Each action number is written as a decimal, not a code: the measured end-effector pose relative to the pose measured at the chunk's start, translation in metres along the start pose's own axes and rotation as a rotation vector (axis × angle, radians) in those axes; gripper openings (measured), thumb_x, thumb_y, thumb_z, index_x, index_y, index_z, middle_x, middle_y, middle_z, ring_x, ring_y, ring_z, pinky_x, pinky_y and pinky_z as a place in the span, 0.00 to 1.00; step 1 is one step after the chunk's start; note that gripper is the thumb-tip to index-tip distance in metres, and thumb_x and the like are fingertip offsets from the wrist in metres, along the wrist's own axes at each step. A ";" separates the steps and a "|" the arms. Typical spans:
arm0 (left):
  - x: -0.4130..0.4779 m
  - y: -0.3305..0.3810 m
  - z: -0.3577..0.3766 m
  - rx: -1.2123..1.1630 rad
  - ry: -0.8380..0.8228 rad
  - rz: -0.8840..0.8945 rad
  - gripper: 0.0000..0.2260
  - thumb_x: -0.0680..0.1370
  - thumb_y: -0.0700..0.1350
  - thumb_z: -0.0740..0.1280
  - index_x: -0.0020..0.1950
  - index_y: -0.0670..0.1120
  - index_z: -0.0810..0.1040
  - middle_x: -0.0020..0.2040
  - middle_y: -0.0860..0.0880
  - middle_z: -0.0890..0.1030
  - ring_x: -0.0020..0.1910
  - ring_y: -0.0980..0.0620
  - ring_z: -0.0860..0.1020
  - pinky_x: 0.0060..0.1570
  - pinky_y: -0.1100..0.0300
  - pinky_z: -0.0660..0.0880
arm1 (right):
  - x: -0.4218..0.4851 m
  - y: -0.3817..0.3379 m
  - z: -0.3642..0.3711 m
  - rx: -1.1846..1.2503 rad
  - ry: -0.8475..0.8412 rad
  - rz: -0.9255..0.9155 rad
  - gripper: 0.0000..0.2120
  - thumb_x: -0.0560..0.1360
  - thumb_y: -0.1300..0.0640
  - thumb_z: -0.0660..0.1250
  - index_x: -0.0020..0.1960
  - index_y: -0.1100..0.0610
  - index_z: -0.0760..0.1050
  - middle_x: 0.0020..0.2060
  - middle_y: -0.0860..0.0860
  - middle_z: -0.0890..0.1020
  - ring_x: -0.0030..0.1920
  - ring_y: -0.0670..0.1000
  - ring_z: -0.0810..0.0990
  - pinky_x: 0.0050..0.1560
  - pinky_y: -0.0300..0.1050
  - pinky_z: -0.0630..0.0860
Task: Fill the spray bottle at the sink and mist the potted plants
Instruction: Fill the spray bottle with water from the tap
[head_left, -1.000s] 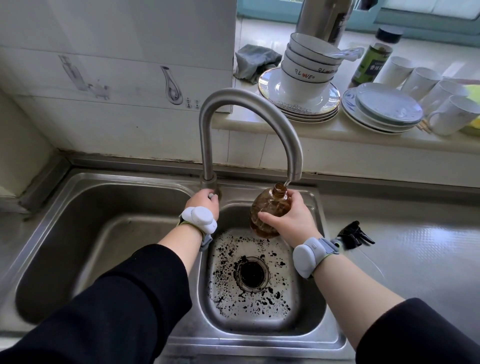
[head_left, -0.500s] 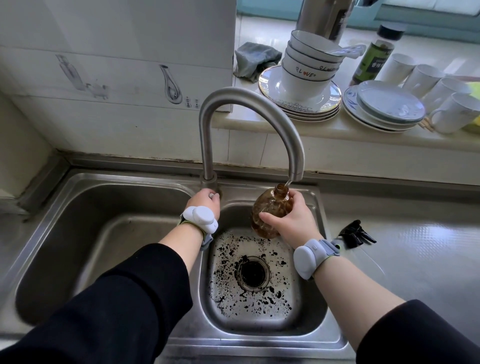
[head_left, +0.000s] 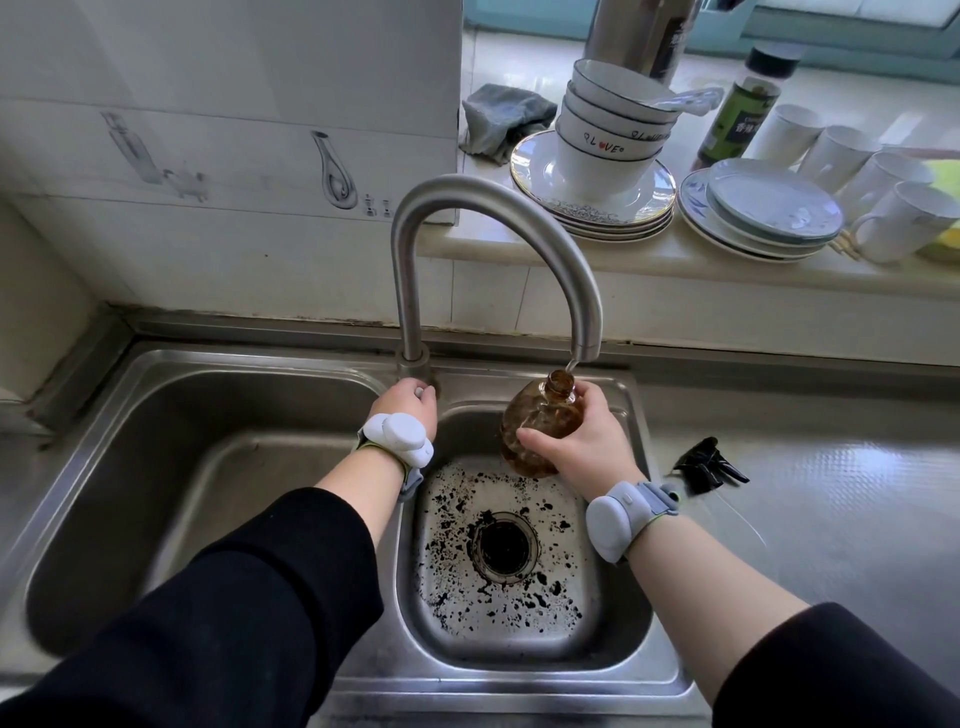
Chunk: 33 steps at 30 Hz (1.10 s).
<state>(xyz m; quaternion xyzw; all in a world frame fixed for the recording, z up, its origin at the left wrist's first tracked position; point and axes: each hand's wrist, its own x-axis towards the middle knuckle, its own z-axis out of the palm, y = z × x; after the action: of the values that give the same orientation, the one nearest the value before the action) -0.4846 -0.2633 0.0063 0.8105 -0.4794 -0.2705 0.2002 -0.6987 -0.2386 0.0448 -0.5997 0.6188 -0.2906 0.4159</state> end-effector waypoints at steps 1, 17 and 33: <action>0.000 0.000 0.000 0.003 -0.001 -0.001 0.15 0.80 0.49 0.56 0.60 0.44 0.75 0.56 0.44 0.80 0.54 0.42 0.77 0.46 0.59 0.67 | 0.000 0.000 0.000 0.000 -0.003 -0.002 0.35 0.63 0.47 0.78 0.62 0.41 0.61 0.53 0.43 0.74 0.54 0.46 0.75 0.52 0.39 0.72; 0.001 -0.003 0.003 -0.005 0.011 -0.011 0.13 0.79 0.47 0.57 0.60 0.45 0.75 0.56 0.45 0.80 0.54 0.43 0.77 0.45 0.61 0.66 | 0.001 0.001 -0.001 0.003 0.007 -0.014 0.35 0.63 0.47 0.78 0.63 0.42 0.62 0.50 0.40 0.73 0.53 0.45 0.74 0.51 0.38 0.70; -0.003 -0.006 -0.001 0.010 0.022 0.017 0.14 0.80 0.48 0.56 0.61 0.45 0.75 0.58 0.45 0.79 0.56 0.43 0.76 0.47 0.60 0.67 | -0.001 0.004 -0.004 -0.029 0.008 -0.011 0.35 0.62 0.47 0.78 0.62 0.43 0.62 0.49 0.39 0.72 0.52 0.44 0.73 0.45 0.32 0.68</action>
<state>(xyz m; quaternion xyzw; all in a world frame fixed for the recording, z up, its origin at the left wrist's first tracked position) -0.4813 -0.2579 0.0040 0.8104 -0.4852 -0.2574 0.2037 -0.7043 -0.2379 0.0430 -0.6079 0.6212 -0.2862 0.4033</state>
